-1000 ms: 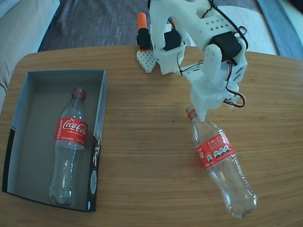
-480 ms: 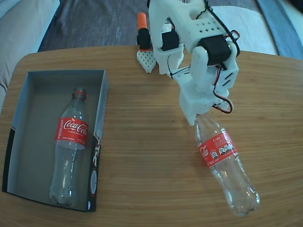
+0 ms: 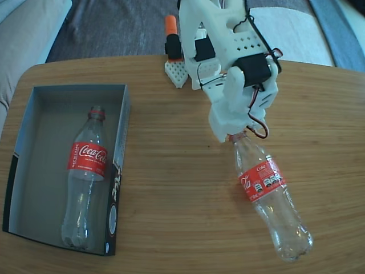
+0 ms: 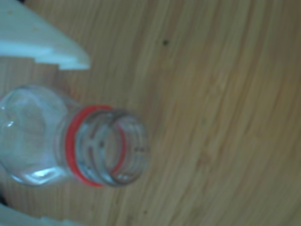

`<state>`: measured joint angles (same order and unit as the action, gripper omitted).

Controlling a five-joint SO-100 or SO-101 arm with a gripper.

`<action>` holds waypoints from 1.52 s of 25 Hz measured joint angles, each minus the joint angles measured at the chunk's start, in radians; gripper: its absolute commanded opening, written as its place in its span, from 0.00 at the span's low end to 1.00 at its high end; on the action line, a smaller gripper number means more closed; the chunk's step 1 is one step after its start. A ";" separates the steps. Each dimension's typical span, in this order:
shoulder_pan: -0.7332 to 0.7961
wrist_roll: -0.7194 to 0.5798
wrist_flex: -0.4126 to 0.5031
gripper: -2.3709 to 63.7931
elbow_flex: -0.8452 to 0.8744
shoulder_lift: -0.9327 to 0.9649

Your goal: Grasp the bottles and put them in the box.

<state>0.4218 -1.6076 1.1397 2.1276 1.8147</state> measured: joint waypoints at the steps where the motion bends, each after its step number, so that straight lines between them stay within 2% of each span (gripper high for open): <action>1: 0.000 0.000 0.000 0.69 0.009 0.000; 6: 0.000 0.003 -0.002 0.69 0.026 0.000; 14: 0.014 0.091 -0.014 0.69 0.028 -0.002; 16: 0.015 0.101 -0.066 0.69 0.028 -0.034; 18: 0.009 0.101 -0.080 0.69 0.028 -0.083; 24: 0.009 0.101 -0.080 0.69 -0.052 -0.193; 30: 0.009 0.101 -0.080 0.69 -0.077 -0.219; 32: 0.009 0.101 -0.080 0.63 -0.077 -0.219; 38: -0.020 0.100 -0.080 0.22 -0.077 -0.219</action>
<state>0.4019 -1.5079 1.0600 2.0509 1.5953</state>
